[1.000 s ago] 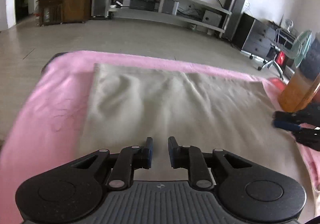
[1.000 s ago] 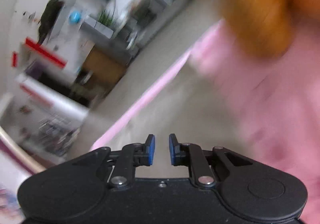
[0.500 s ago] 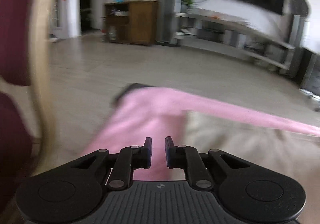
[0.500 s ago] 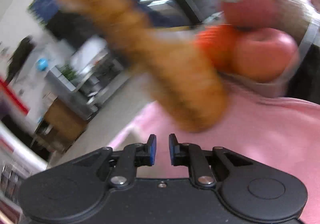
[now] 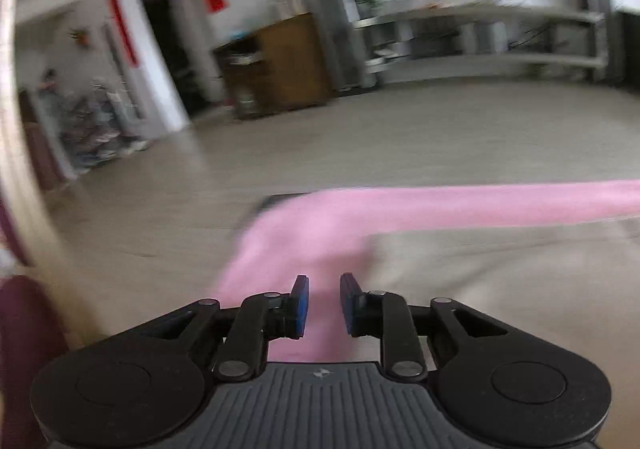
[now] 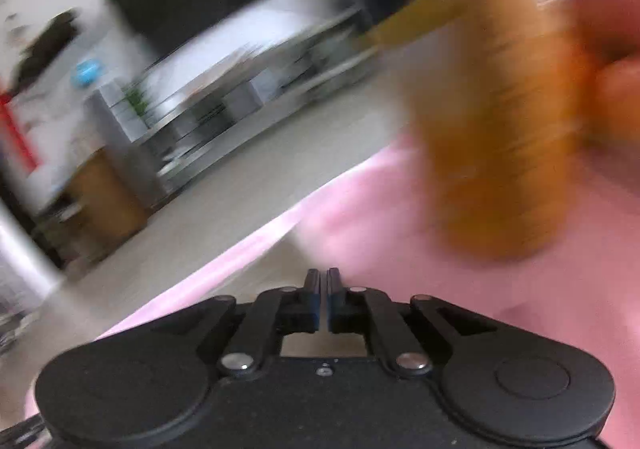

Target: Fold clothes

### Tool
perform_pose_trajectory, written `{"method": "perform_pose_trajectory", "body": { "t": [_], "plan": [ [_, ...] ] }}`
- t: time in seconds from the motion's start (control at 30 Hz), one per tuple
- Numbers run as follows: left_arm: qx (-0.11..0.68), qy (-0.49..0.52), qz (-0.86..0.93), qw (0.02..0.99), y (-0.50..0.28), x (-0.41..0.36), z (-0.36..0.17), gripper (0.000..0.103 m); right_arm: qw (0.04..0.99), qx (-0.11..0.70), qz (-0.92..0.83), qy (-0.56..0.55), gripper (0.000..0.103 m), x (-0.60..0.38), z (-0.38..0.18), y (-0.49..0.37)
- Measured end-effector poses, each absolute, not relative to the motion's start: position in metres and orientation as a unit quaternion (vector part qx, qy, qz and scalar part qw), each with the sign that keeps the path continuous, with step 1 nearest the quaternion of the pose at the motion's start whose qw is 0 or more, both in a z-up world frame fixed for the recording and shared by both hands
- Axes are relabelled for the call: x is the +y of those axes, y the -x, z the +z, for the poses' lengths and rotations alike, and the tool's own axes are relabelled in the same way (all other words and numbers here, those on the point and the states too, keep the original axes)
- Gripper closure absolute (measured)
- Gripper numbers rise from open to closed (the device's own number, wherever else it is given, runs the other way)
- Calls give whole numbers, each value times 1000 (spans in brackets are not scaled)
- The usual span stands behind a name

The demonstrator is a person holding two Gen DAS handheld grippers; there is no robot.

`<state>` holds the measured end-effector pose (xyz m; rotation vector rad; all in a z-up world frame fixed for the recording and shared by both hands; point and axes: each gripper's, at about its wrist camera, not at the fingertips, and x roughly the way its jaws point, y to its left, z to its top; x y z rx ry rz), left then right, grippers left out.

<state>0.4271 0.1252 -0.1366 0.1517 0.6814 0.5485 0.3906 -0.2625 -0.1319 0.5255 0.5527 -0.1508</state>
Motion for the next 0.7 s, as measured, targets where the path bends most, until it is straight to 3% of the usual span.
{"method": "perform_pose_trajectory", "body": {
  "t": [0.03,0.13,0.3,0.4,0.57,0.7],
  "plan": [
    [339,-55,274,898,-418,133,-131,82,926,273,-86,-247,83,-266,-129,-382],
    [364,4,275,890,-388,153,-107,82,934,268,-83,-219,82,-255,-106,-352],
    [378,-17,217,900,-307,143,-53,77,933,283,-41,-216,82,-263,-36,-276],
    [386,-15,164,908,-242,137,-22,68,927,300,-1,-227,81,-274,-5,-243],
    [415,10,89,905,-161,117,-35,67,910,334,47,-242,75,-289,6,-172],
    [429,47,80,899,-119,103,-69,67,883,361,36,-297,74,-308,-33,-128]
  ]
}}
